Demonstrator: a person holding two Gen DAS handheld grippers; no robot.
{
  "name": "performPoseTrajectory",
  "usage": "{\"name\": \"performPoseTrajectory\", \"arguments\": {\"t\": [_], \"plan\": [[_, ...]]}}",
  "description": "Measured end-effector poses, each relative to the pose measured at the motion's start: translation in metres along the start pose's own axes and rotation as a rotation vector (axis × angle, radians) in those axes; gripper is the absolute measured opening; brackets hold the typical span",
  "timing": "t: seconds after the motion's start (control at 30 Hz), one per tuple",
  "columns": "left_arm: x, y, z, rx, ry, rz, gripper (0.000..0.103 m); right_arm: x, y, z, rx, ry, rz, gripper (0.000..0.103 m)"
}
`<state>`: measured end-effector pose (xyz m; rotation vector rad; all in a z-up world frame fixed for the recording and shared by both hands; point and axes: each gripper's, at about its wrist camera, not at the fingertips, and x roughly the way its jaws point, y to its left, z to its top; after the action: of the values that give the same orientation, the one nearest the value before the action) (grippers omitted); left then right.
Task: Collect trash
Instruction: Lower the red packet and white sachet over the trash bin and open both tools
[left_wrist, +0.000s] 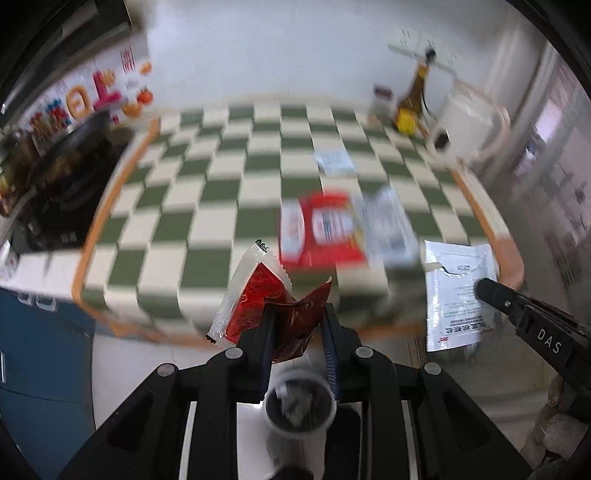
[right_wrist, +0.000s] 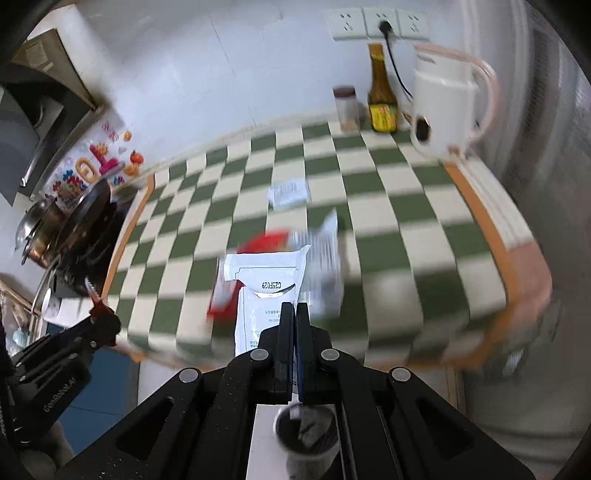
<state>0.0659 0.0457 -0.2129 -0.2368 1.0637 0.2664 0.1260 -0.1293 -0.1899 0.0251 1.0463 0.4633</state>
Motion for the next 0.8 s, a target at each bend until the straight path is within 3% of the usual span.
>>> {"name": "performPoseTrajectory", "arguments": {"t": [0.13,0.3,0.47,0.57,0.8], "plan": [[0.037,0.003,-0.053,-0.013,0.156,-0.057,0.021,0.009,-0.004,-0.069,0.035,0.095,-0.018,0.001],[0.108,0.016,-0.113,-0.106,0.347,-0.135,0.021,0.057,-0.019,-0.140,0.061,0.237,-0.040,0.001],[0.217,0.038,-0.173,-0.272,0.533,-0.238,0.021,0.144,-0.041,-0.219,0.075,0.368,-0.064,0.001],[0.286,0.048,-0.207,-0.338,0.611,-0.258,0.021,0.204,-0.060,-0.260,0.094,0.423,-0.083,0.001],[0.429,0.041,-0.272,-0.323,0.718,-0.235,0.021,0.354,-0.114,-0.354,0.185,0.546,-0.102,0.001]]}}
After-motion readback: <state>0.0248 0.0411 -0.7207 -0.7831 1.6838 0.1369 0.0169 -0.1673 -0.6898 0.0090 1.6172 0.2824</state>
